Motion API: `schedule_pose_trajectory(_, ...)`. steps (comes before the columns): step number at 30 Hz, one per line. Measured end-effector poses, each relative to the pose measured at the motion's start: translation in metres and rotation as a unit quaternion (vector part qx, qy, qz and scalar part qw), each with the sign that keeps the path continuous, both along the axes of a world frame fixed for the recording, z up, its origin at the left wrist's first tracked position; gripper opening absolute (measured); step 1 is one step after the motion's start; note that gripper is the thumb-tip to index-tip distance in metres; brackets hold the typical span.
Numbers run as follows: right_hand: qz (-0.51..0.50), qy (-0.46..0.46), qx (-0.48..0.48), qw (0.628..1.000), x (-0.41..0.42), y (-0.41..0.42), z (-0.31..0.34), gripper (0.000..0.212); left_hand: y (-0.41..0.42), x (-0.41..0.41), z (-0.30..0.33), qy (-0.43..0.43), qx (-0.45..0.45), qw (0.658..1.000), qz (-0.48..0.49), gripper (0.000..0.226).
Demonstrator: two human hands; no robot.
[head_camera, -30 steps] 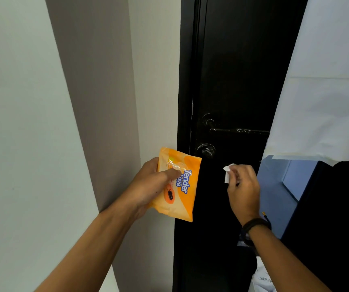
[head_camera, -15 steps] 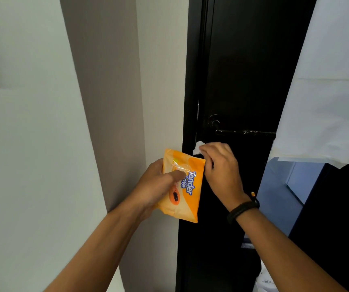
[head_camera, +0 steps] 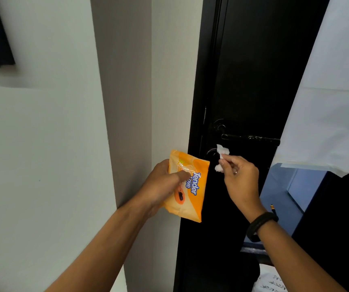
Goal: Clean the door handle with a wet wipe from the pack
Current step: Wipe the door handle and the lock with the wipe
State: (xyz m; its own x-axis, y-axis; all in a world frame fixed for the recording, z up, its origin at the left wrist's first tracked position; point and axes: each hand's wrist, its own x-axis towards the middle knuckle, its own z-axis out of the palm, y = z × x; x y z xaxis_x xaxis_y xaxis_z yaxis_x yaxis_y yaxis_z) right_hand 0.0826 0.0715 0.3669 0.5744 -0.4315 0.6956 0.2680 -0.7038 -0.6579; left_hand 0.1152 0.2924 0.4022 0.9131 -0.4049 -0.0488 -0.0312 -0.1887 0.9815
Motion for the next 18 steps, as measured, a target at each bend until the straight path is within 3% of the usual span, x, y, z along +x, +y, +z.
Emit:
schedule_pose_trajectory(3, 0.003, -0.012, 0.061, 0.998, -0.006, -0.006, 0.001, 0.021, 0.000, 0.000, 0.001, 0.001, 0.000, 1.000, 0.000, 0.033)
schedule_pose_trajectory(8, -0.010, -0.013, -0.077, 0.997, 0.003, 0.001, 0.001, 0.027, 0.000, -0.001, 0.001, -0.003, 0.003, 1.000, -0.001, 0.036)
schedule_pose_trajectory(13, -0.070, -0.056, -0.033, 0.995, -0.003, -0.003, 0.005, 0.022, 0.001, -0.003, 0.002, -0.006, -0.002, 1.000, -0.003, 0.031)
schedule_pose_trajectory(15, -0.047, -0.045, -0.080, 0.995, -0.001, 0.005, 0.015, 0.026, 0.001, -0.003, 0.003, -0.008, -0.003, 1.000, -0.004, 0.032)
schedule_pose_trajectory(18, -0.058, 0.064, -0.247, 0.965, 0.009, 0.021, 0.023, 0.037, 0.001, -0.003, 0.002, -0.011, -0.005, 1.000, 0.000, 0.035)
